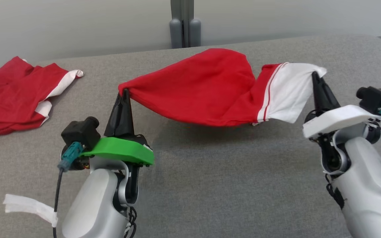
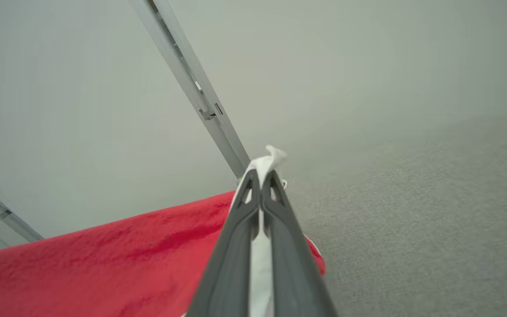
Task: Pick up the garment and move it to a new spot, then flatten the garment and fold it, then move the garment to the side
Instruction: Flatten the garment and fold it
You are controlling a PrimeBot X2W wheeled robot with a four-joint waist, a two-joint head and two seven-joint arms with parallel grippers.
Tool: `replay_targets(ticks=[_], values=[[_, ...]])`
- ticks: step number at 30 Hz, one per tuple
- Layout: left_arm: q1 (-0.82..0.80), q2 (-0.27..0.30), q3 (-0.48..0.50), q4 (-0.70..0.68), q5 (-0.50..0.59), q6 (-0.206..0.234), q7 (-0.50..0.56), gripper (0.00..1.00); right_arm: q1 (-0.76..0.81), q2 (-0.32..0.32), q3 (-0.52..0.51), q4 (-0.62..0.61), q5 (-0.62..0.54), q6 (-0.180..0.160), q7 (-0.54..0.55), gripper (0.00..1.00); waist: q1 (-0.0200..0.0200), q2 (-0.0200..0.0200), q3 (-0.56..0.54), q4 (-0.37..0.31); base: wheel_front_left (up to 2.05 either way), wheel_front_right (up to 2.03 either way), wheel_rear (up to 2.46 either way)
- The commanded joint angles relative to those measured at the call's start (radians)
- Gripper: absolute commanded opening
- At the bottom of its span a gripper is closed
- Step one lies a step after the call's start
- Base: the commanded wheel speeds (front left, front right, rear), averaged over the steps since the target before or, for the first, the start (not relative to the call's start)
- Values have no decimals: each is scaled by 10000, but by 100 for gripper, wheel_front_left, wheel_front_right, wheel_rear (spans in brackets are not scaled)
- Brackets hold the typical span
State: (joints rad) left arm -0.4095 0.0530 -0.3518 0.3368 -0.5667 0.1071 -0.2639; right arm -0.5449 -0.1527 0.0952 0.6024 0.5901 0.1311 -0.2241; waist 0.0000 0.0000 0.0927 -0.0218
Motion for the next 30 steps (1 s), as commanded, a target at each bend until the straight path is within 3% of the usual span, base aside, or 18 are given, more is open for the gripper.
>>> replay_targets(ticks=[1, 5, 8, 14, 18, 23, 30], values=[[164, 110, 130, -429, 62, -61, -7, 0, 506, -331, 10, -888, 399, -6, 84, 0, 0, 0, -498, -329, 0, 0, 0], [313, 396, 287, -2105, 97, -108, 76, 0, 1712, -966, -467, -4161, 1399, -2, 510, 0, 0, 0, -880, -490, 0, 0, 0], [353, 657, 387, -3785, 27, -19, 452, 0, 2509, -1063, -1371, -6551, 1661, -2, 991, 0, 0, 0, -1082, -599, 0, 0, 0], [71, 1238, 579, -7216, 8, 266, 1533, 0, 3226, -242, -3218, -10508, 1492, -2, 2232, 0, 0, 0, -1187, -756, 0, 0, 0], [-345, 1679, 632, -8947, 190, 405, 2414, 0, 3043, 264, -4094, -12476, 1307, -2, 3161, 0, 0, 0, -1063, -798, 0, 0, 0], [-928, 2208, 573, -9807, 308, 449, 3629, 0, 2592, 647, -4825, -13599, 1192, -2, 4296, 0, 0, 0, -662, -806, 0, 0, 0], [-1420, 2225, 752, -8446, -298, 412, 4190, 0, 1903, 821, -4651, -12408, 636, -2, 4961, 0, 0, 0, 711, -678, 0, 0, 0]])
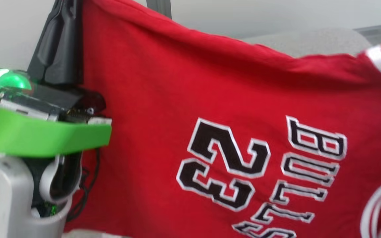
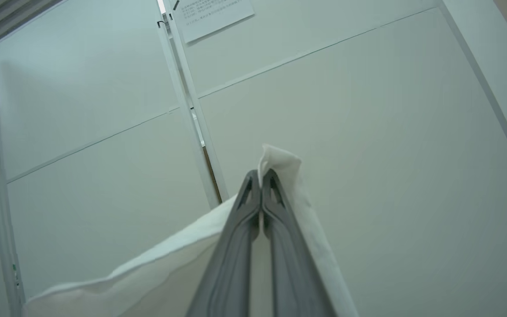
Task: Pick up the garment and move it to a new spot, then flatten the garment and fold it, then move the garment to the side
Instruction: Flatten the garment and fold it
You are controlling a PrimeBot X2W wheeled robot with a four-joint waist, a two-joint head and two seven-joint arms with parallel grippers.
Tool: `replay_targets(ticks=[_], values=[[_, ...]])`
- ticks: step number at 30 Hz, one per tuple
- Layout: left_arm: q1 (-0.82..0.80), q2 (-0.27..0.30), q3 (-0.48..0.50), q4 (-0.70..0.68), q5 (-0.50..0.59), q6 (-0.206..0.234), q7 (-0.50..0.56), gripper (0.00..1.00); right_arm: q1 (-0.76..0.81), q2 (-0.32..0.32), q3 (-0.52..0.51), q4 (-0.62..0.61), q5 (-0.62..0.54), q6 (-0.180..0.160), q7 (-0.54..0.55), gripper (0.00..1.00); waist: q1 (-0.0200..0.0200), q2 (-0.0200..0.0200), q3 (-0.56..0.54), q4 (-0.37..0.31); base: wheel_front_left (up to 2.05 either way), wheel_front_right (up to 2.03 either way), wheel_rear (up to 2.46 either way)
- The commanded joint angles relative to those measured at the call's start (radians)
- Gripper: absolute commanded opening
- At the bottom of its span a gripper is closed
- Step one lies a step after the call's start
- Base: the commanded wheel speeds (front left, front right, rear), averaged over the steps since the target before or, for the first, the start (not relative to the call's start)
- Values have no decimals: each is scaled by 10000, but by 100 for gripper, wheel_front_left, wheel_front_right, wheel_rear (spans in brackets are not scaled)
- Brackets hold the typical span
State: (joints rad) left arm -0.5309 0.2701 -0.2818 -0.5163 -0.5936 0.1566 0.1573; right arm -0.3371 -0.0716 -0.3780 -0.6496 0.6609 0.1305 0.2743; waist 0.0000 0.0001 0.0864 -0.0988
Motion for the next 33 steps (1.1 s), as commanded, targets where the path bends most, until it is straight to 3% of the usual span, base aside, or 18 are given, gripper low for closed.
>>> replay_targets(ticks=[1, 6, 11, 19, 24, 33], values=[[-381, 58, 108, 445, -85, -125, -41, 0, -396, -57, 295, 511, -219, 4, -46, 0, 0, -1, 1063, 108, 0, 0, 0], [-1997, 157, 226, 2636, -15, -577, -142, 0, -2391, -406, 1416, 3018, -963, 5, -569, 0, 0, -1, 2158, 119, 0, 0, 0], [-5172, 437, 184, 5749, 845, -1006, -388, 0, -6158, -562, 2366, 6296, -2419, 4, -1599, 0, 0, -1, 2927, -108, 0, 0, 0], [-9054, 516, 58, 9946, 2150, -1051, -2074, 0, -10977, 116, 2518, 10933, -4075, 4, -3532, 0, 0, -1, 3551, -677, 0, 0, 0], [-9627, 344, -14, 11509, 2084, -1409, -2745, 0, -11278, 241, 3472, 12275, -3600, 4, -4268, 0, 0, -1, 4580, -740, 0, 0, 0], [-8429, 351, -227, 13589, 1827, -2208, -3743, 0, -9212, 205, 5635, 13056, -1650, 4, -5338, 0, 0, -1, 6010, -794, 0, 0, 0]])
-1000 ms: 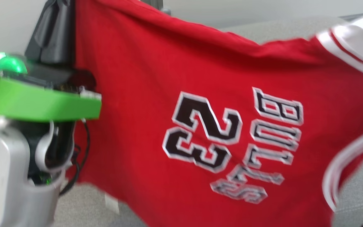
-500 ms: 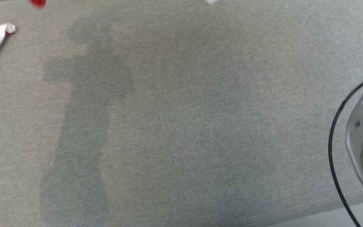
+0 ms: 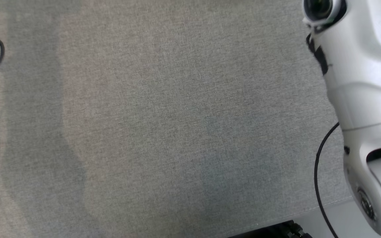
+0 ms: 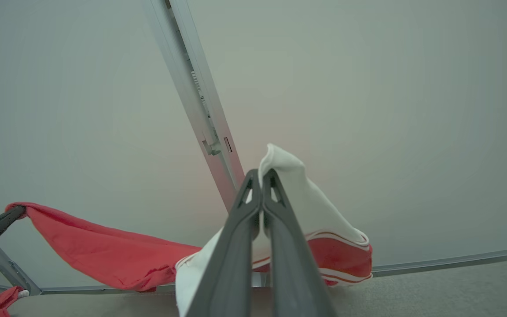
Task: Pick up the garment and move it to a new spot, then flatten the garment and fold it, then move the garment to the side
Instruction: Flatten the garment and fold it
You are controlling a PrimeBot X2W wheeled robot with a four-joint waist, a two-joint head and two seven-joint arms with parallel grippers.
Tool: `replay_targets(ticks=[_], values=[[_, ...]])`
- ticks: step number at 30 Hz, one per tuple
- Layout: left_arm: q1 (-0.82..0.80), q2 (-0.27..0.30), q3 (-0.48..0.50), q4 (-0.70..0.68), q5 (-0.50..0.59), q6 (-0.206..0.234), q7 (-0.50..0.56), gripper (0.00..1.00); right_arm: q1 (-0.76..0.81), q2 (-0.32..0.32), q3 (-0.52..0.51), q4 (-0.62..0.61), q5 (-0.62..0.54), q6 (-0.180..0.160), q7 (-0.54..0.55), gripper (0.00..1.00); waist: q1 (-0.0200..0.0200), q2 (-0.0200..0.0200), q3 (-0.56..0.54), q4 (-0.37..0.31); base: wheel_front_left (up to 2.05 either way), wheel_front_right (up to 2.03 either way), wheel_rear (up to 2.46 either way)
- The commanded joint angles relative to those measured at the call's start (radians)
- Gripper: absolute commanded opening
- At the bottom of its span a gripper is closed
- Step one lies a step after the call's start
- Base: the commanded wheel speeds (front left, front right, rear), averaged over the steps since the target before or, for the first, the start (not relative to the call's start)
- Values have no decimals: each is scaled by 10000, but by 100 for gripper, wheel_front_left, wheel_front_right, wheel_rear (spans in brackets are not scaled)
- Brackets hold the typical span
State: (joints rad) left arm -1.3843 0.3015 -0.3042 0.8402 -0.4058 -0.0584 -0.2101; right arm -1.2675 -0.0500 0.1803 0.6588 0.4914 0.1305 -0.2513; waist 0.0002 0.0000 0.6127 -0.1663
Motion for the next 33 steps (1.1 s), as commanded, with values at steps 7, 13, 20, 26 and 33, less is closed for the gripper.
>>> replay_targets(ticks=[7, 13, 20, 26, 33], values=[[1302, -134, 469, 217, -592, -357, -535, 0, 2043, -223, -3, -1879, 602, 2, -144, 0, -2, 0, 715, 13, 0, 0, 0], [2936, -294, 1202, -957, -835, -520, -557, 0, 4333, -498, -508, -4161, 926, 4, -150, 0, -2, 0, 11, 219, 0, 0, 0], [5632, -865, 2054, -2975, -637, -627, -553, 0, 7015, -708, -866, -5900, 1180, 4, -152, 0, -2, 0, -1225, 520, 0, 0, 0], [8400, -1549, 2760, -4728, -391, -666, -554, 0, 9343, -737, -1066, -6906, 1349, 4, -151, 0, -2, 0, -2492, 766, 0, 0, 0], [11444, -2169, 2952, -6071, -365, -706, -555, 0, 12025, -733, -1357, -8058, 1631, 4, 117, 0, -2, 0, -3853, 1048, 0, 0, 0]])
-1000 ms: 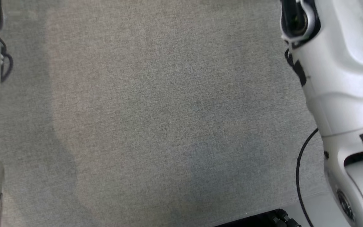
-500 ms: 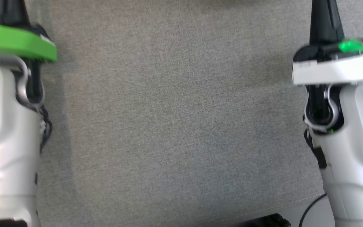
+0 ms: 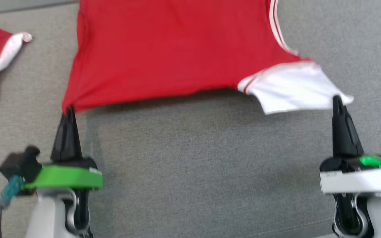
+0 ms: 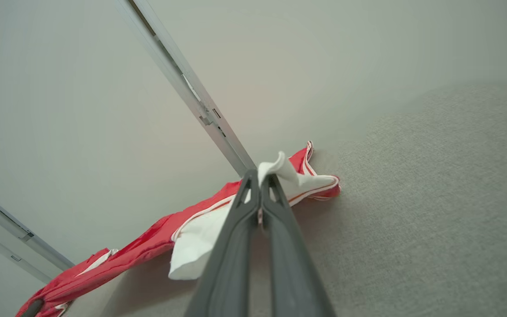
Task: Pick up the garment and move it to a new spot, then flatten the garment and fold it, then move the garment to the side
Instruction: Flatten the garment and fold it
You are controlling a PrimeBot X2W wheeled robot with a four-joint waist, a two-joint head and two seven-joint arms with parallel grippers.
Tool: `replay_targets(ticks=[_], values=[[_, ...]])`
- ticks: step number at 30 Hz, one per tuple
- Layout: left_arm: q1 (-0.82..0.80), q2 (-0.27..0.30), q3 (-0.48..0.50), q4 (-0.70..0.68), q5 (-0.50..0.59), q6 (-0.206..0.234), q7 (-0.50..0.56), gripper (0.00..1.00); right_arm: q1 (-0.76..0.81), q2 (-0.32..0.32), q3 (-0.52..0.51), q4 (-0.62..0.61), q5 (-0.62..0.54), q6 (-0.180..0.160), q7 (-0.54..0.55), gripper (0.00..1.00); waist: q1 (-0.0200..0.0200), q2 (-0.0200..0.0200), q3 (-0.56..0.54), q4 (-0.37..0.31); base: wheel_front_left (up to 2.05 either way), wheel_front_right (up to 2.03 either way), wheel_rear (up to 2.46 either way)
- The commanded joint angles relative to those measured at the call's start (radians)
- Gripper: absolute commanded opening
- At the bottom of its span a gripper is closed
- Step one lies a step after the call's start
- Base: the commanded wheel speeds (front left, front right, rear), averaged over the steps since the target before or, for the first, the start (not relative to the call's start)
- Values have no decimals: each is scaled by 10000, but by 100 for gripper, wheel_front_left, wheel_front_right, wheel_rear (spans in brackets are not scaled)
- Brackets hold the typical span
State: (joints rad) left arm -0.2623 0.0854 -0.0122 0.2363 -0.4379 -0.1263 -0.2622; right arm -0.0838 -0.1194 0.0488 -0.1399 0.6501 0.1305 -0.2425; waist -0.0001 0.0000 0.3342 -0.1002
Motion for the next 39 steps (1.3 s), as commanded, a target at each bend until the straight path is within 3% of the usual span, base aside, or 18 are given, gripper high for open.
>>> replay_targets(ticks=[1, 9, 15, 21, 32, 39], values=[[548, -66, 39, -208, -103, -30, -35, 0, 503, -46, -76, -261, 65, 4, 121, 0, 1, 0, -1227, 414, 0, 0, 0], [3047, -281, -370, -1330, -395, 235, 125, 0, 2976, 281, -577, -1911, 175, 4, 1249, 0, 1, 0, -1874, 559, 0, 0, 0], [3340, -283, -675, -995, -425, 385, 353, 0, 3153, 503, -355, -1186, 243, 4, 1625, 0, 1, 0, -1837, 634, 0, 0, 0], [2979, -303, -944, -239, -595, 447, 452, 0, 2605, 550, -154, 51, 171, 4, 1461, 0, 1, 0, -1591, 666, 0, 0, 0], [1217, -338, -1190, 468, -1521, 421, 421, 0, 710, 588, -425, 1039, -172, 4, 1012, 0, 1, 0, -1080, 795, 0, 0, 0], [-606, -331, -1368, 1769, -1725, 1052, 543, 0, -1769, 462, -297, 2988, -437, 4, 1323, 0, 1, 0, -568, 746, 0, 0, 0]])
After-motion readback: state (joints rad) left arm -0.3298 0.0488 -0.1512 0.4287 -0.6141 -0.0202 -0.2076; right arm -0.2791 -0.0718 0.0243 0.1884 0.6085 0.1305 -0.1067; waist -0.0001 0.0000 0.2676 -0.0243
